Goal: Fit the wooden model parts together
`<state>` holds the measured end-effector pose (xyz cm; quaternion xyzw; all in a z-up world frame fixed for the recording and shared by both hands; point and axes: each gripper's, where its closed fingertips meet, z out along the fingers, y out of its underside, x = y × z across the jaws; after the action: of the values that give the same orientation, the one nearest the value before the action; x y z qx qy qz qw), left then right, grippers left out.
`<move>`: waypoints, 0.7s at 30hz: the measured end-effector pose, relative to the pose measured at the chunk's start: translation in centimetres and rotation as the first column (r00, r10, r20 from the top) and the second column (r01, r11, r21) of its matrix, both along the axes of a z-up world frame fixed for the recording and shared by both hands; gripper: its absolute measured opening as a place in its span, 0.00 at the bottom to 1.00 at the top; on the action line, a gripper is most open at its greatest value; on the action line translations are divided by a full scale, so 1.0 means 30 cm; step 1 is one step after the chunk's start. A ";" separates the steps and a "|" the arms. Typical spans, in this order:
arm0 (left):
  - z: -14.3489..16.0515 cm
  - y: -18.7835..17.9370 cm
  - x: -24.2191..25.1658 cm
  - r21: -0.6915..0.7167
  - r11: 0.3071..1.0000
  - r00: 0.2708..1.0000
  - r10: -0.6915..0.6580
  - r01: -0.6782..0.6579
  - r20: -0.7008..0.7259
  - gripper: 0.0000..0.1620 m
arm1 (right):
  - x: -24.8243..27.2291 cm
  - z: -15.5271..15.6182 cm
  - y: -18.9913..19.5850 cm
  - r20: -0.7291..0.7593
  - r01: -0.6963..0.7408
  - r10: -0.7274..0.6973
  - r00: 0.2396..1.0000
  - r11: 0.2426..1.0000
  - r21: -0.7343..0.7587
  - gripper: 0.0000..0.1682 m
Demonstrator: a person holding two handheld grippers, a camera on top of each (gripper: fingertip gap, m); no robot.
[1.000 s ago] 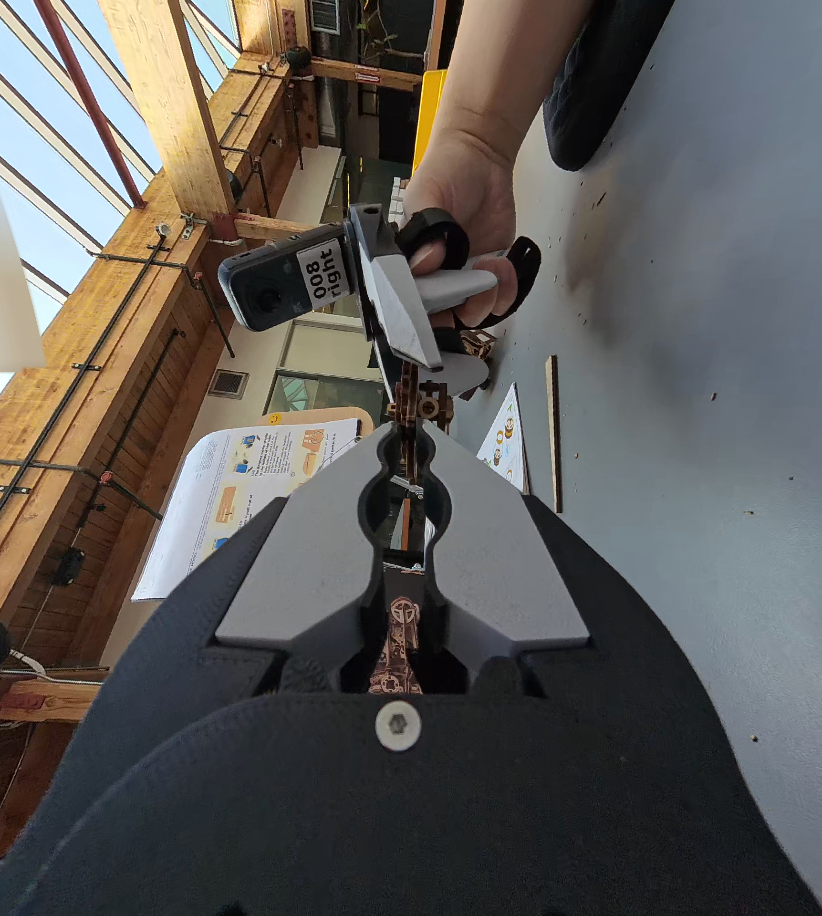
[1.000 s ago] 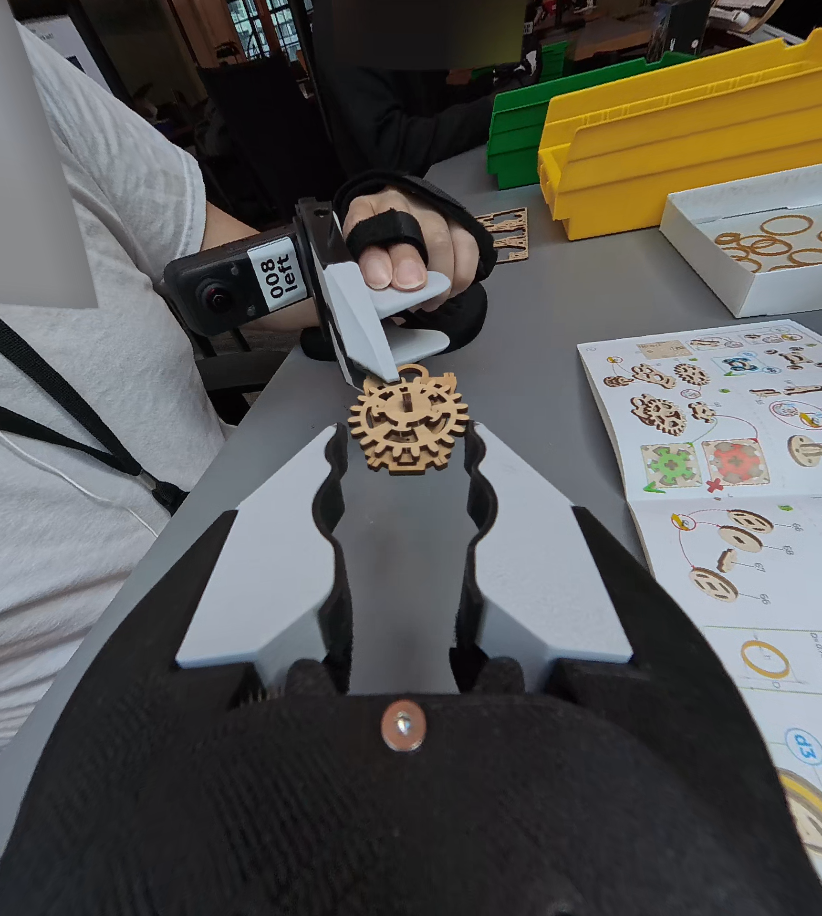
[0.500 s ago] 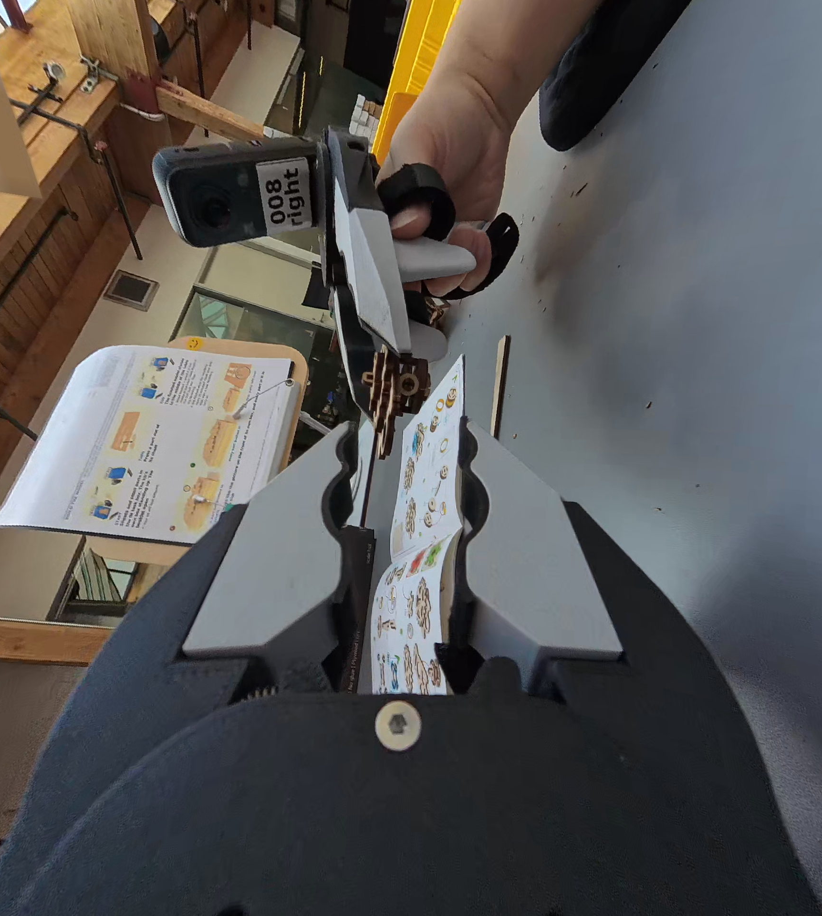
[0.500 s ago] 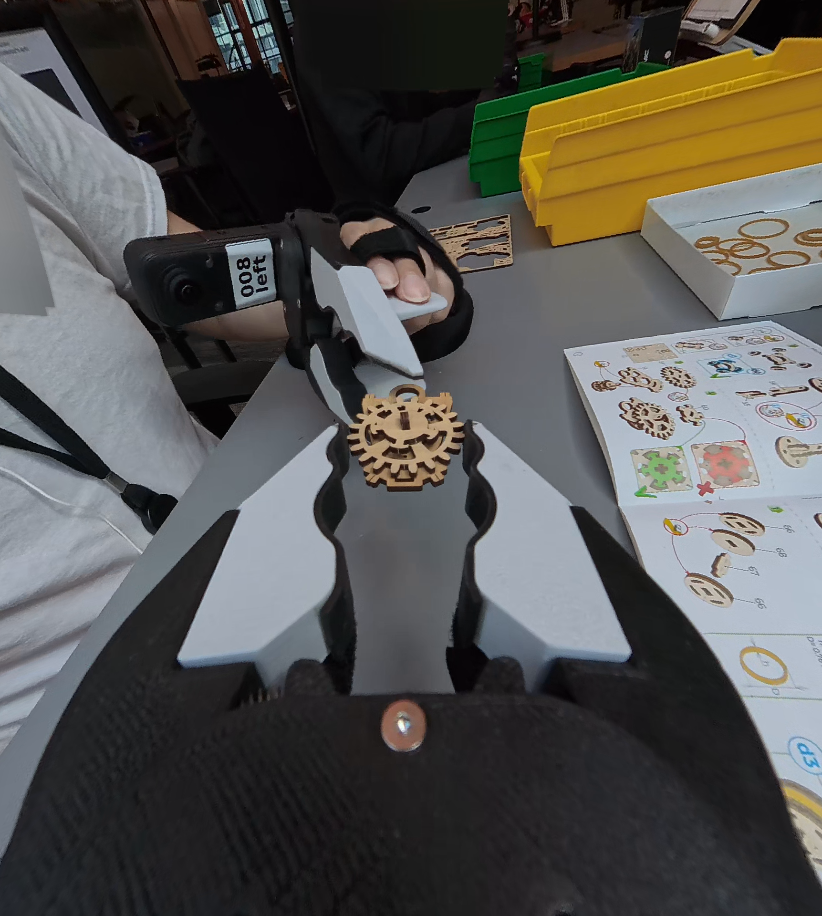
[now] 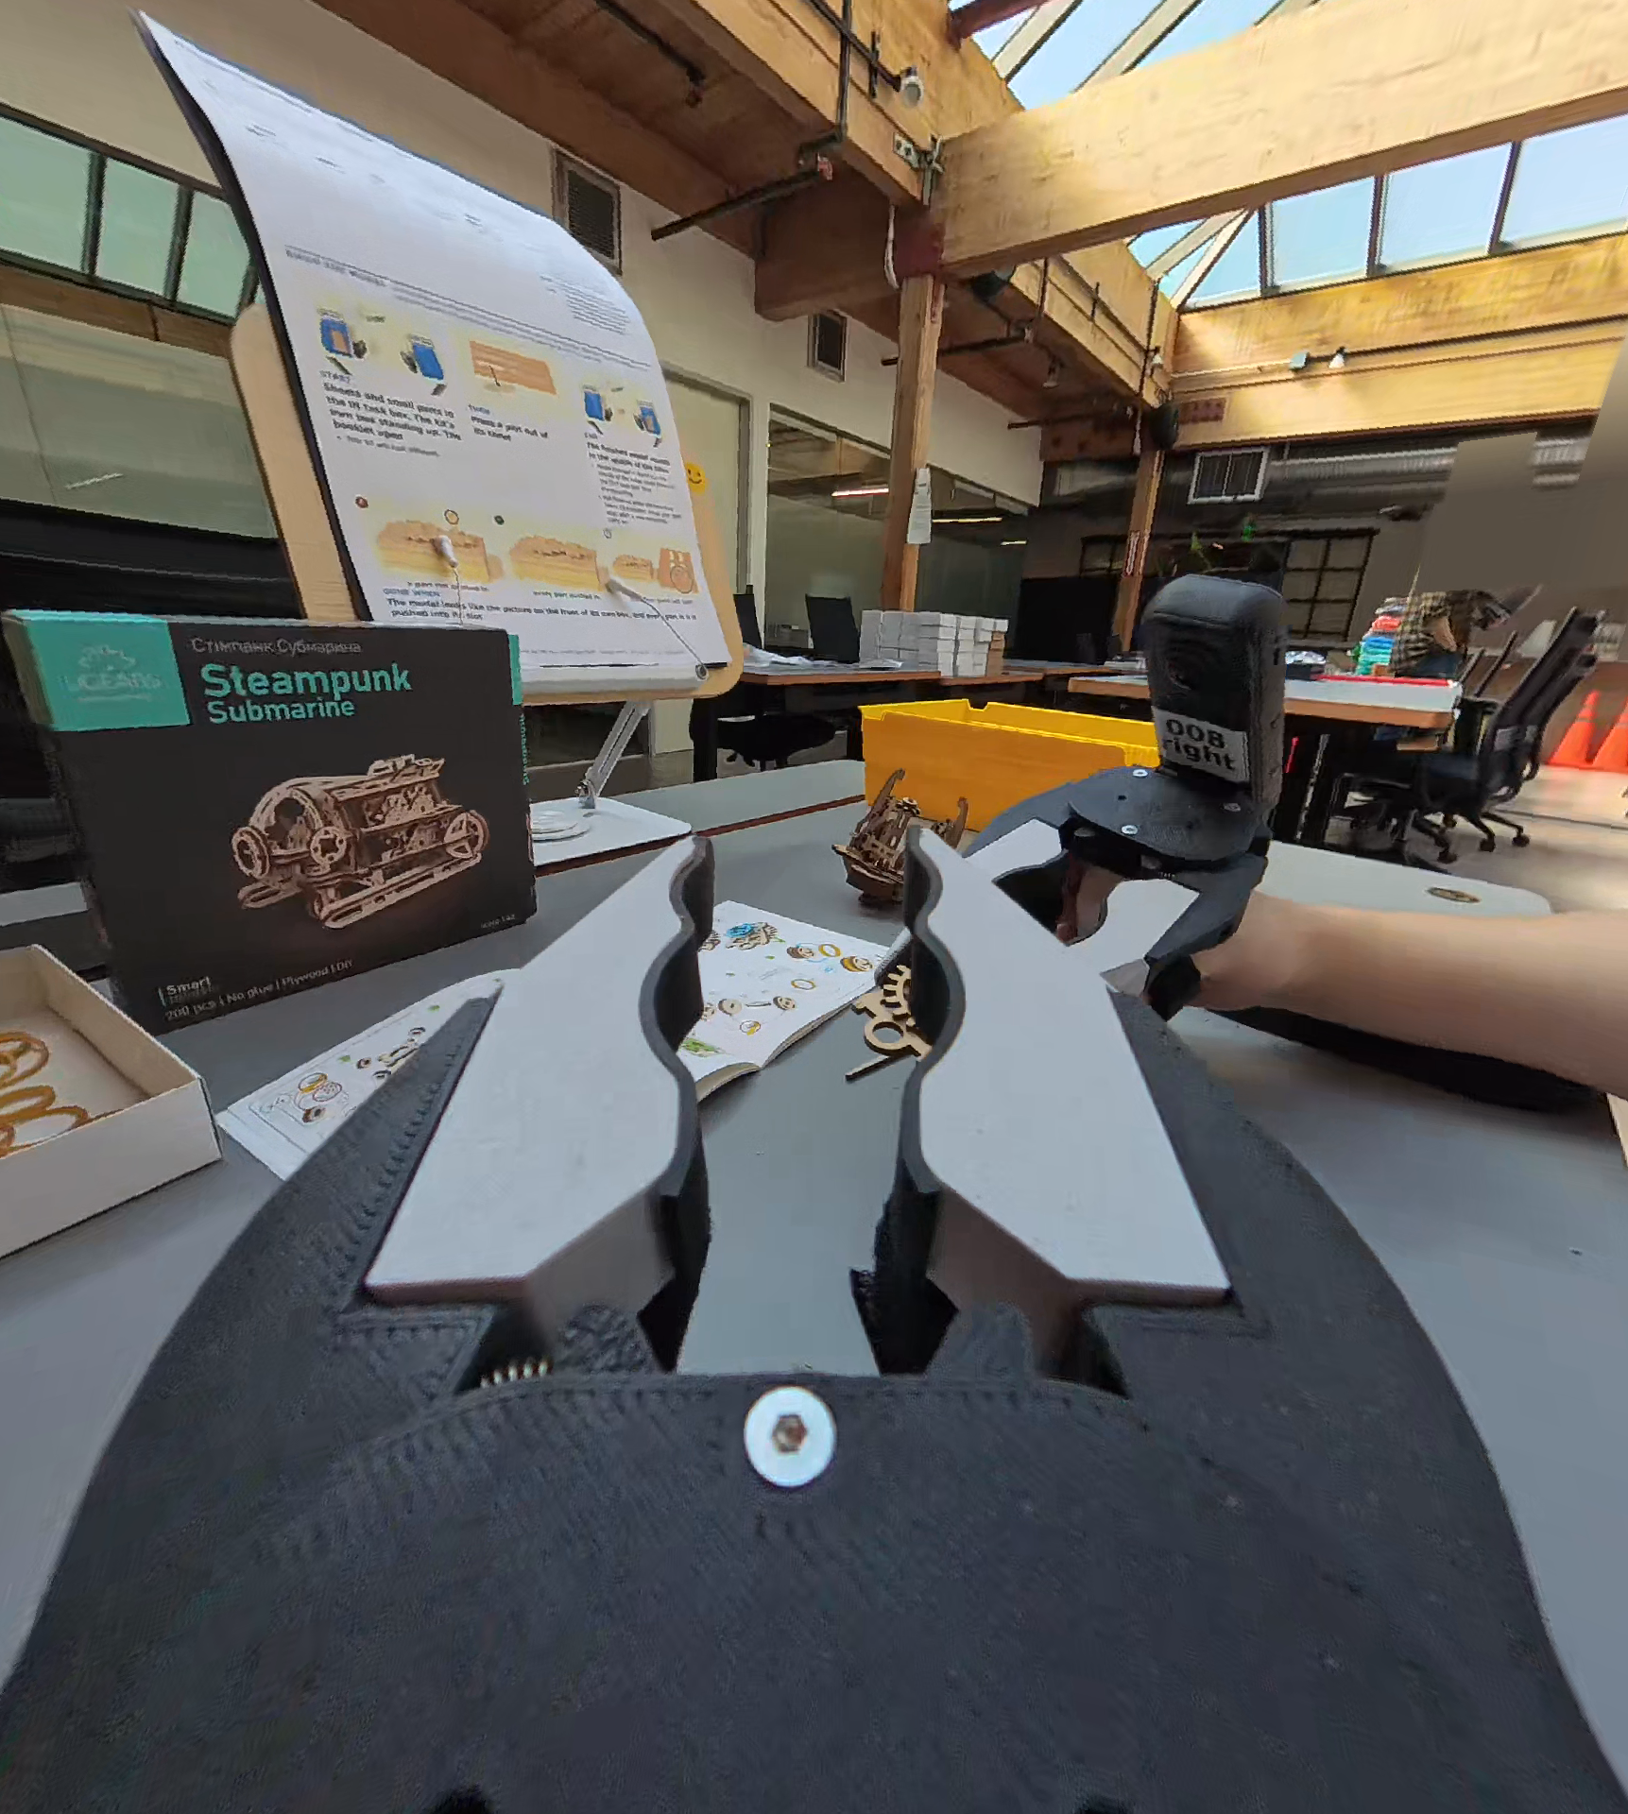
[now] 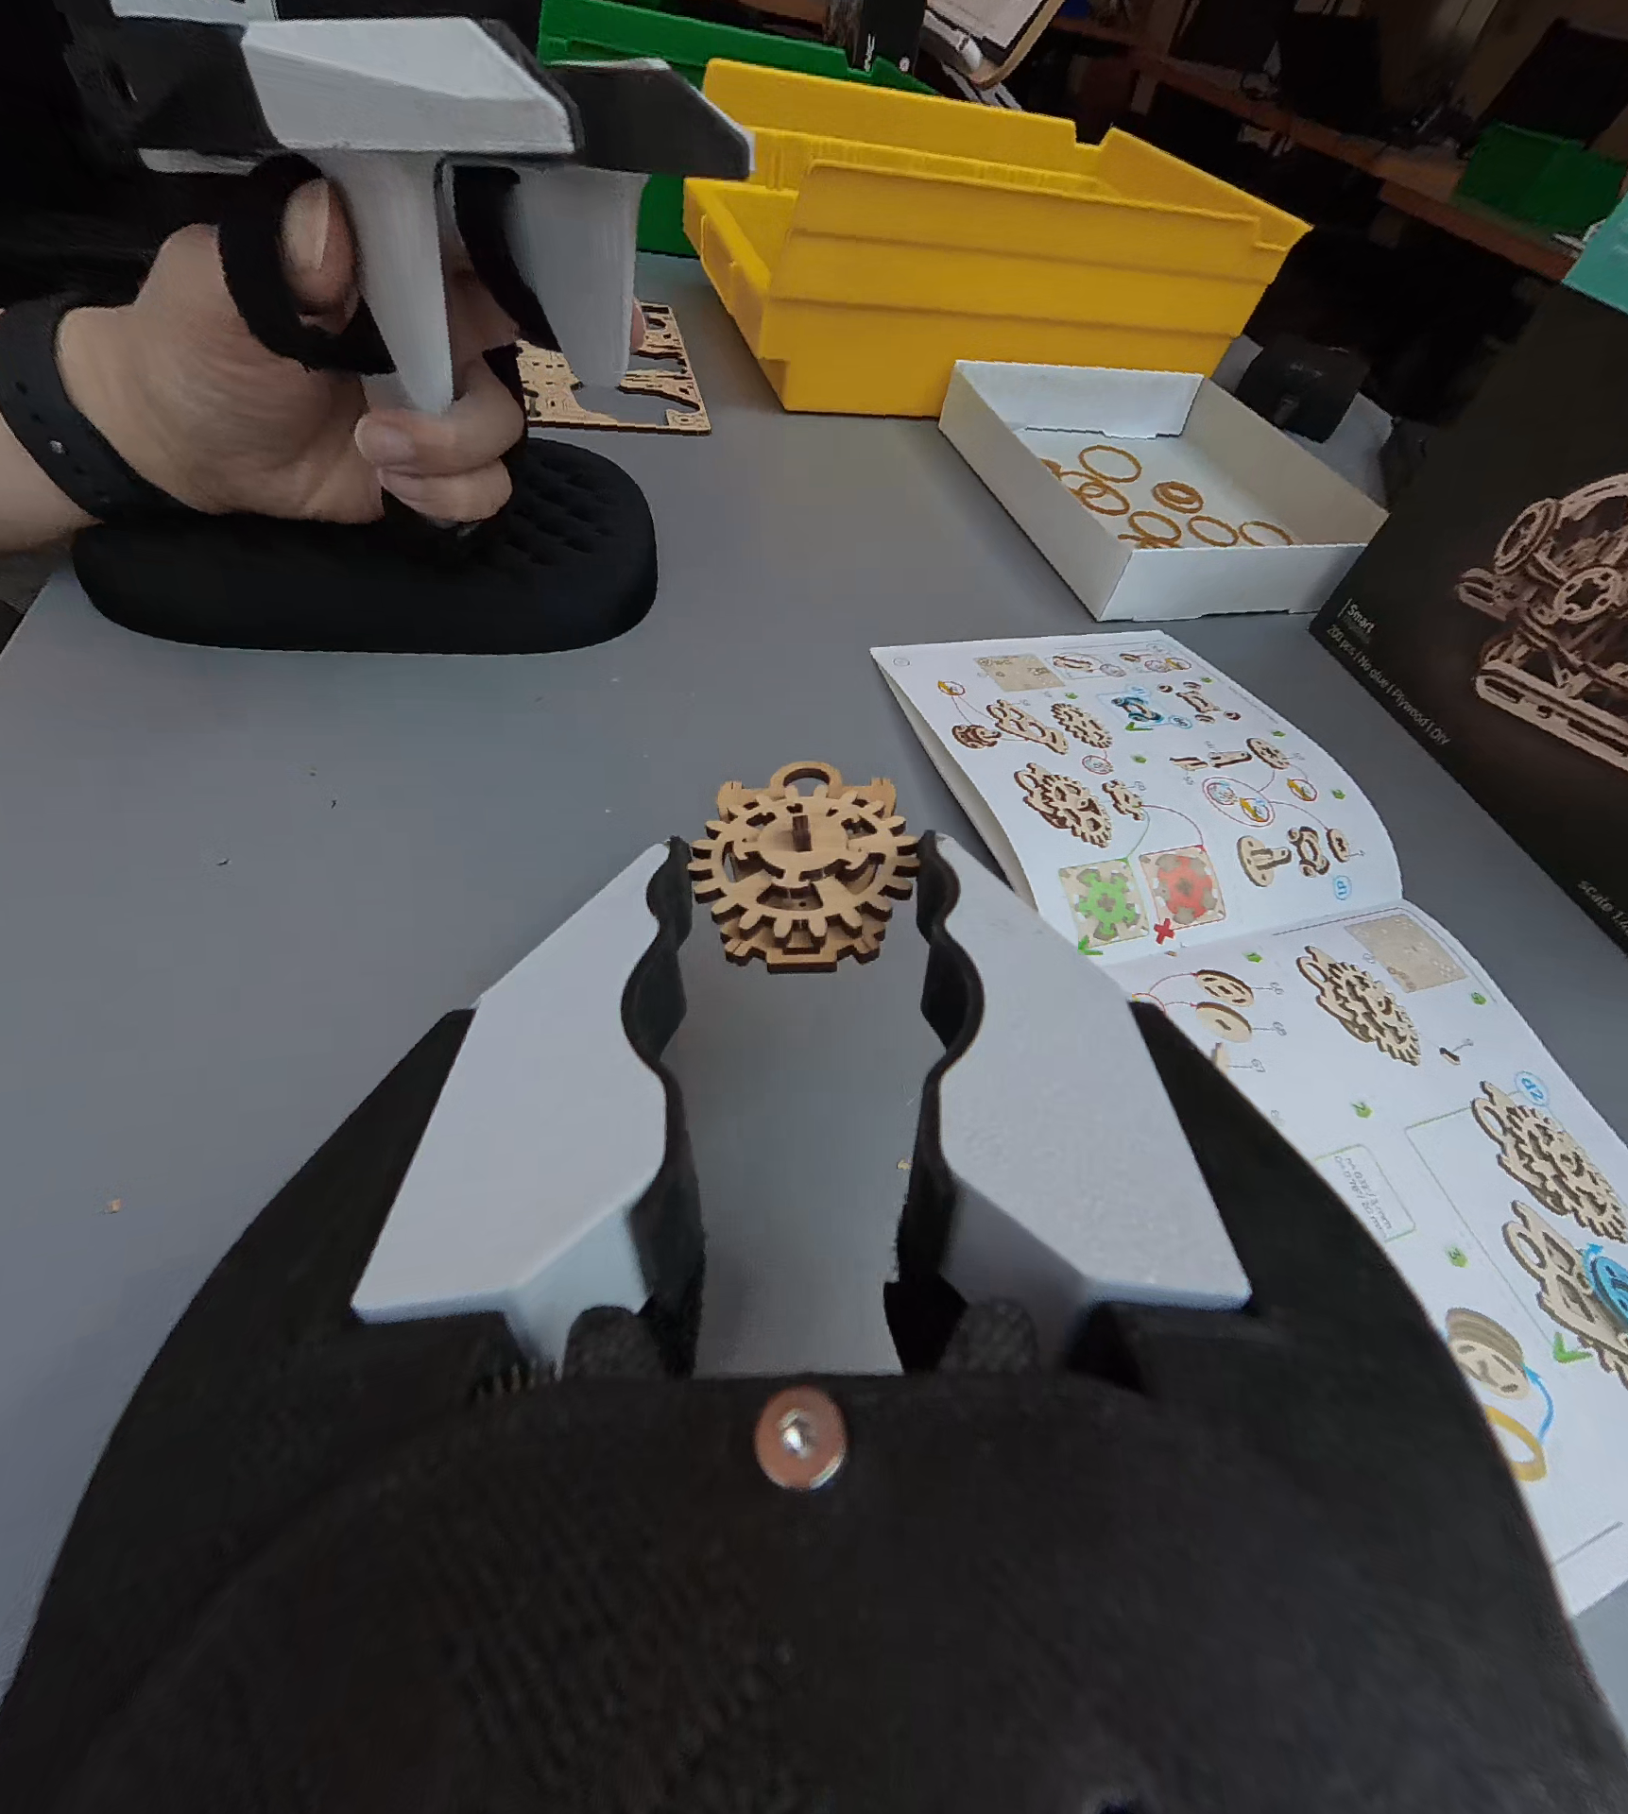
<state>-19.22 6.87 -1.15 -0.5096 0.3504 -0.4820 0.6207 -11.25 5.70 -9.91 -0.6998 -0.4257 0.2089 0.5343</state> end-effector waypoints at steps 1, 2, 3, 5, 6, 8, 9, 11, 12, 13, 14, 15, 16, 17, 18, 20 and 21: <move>-0.001 0.007 -0.003 -0.014 1.000 1.000 -0.001 0.001 0.005 0.23 | -0.001 0.010 0.000 0.009 0.000 -0.001 1.000 1.000 0.031 0.27; -0.003 0.008 -0.001 -0.016 1.000 1.000 -0.002 0.002 0.004 0.23 | -0.002 0.022 -0.003 0.015 -0.003 0.002 1.000 0.998 0.065 0.27; -0.005 0.006 0.001 -0.012 1.000 1.000 0.001 -0.001 -0.001 0.22 | -0.006 0.036 -0.009 0.016 -0.014 0.012 1.000 0.995 0.097 0.27; -0.006 0.002 -0.001 0.008 1.000 1.000 0.013 -0.013 -0.004 0.22 | -0.015 0.056 -0.022 0.014 -0.034 0.032 0.999 0.991 0.130 0.27; -0.007 0.000 -0.001 0.016 1.000 1.000 0.015 -0.015 -0.004 0.21 | -0.021 0.061 -0.029 0.014 -0.046 0.044 0.999 0.990 0.134 0.27; -0.012 -0.004 0.004 0.019 1.000 1.000 0.009 -0.009 -0.015 0.18 | -0.041 0.064 -0.054 0.015 -0.096 0.095 0.995 0.986 0.135 0.27; -0.018 -0.010 0.011 0.017 1.000 0.999 -0.009 0.009 -0.030 0.17 | -0.050 0.063 -0.066 0.016 -0.121 0.120 0.993 0.984 0.134 0.27; -0.035 -0.027 0.033 -0.006 0.997 0.994 -0.082 0.082 -0.072 0.12 | -0.074 0.043 -0.102 0.026 -0.207 0.206 0.978 0.973 0.100 0.27; -0.043 -0.031 0.046 -0.038 0.992 0.988 -0.123 0.120 -0.090 0.11 | -0.088 0.028 -0.129 0.022 -0.270 0.269 0.963 0.961 0.065 0.27; -0.051 -0.030 0.058 -0.087 0.984 0.981 -0.167 0.158 -0.102 0.11 | -0.101 0.019 -0.151 0.014 -0.333 0.332 0.943 0.942 0.050 0.27; -0.065 -0.029 0.071 -0.151 0.968 0.968 -0.221 0.202 -0.117 0.11 | -0.110 0.008 -0.171 0.015 -0.400 0.399 0.917 0.916 0.035 0.27; -0.088 -0.023 0.085 -0.229 0.945 0.952 -0.271 0.235 -0.142 0.10 | -0.110 -0.010 -0.172 0.019 -0.437 0.437 0.899 0.899 0.003 0.27; -0.113 -0.017 0.098 -0.304 0.916 0.932 -0.322 0.262 -0.167 0.11 | -0.107 -0.031 -0.160 0.023 -0.455 0.456 0.890 0.890 -0.039 0.27; -0.134 -0.022 0.110 -0.371 0.879 0.905 -0.384 0.299 -0.181 0.10 | -0.107 -0.048 -0.159 0.012 -0.488 0.491 0.871 0.868 -0.091 0.27; -0.159 -0.028 0.122 -0.436 0.840 0.875 -0.440 0.322 -0.201 0.10 | -0.107 -0.061 -0.156 -0.001 -0.513 0.517 0.856 0.848 -0.138 0.27; -0.220 -0.045 0.139 -0.542 0.767 0.797 -0.543 0.343 -0.264 0.13 | -0.106 -0.070 -0.119 0.020 -0.515 0.523 0.852 0.845 -0.143 0.27; -0.246 -0.056 0.145 -0.582 0.735 0.756 -0.587 0.348 -0.290 0.15 | -0.110 -0.054 -0.111 0.001 -0.524 0.529 0.848 0.841 -0.133 0.27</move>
<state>-14.87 5.21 -8.54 -0.6401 0.4703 -0.5654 0.2221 -14.54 2.38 -11.54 -0.5925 -0.5973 0.3610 0.4023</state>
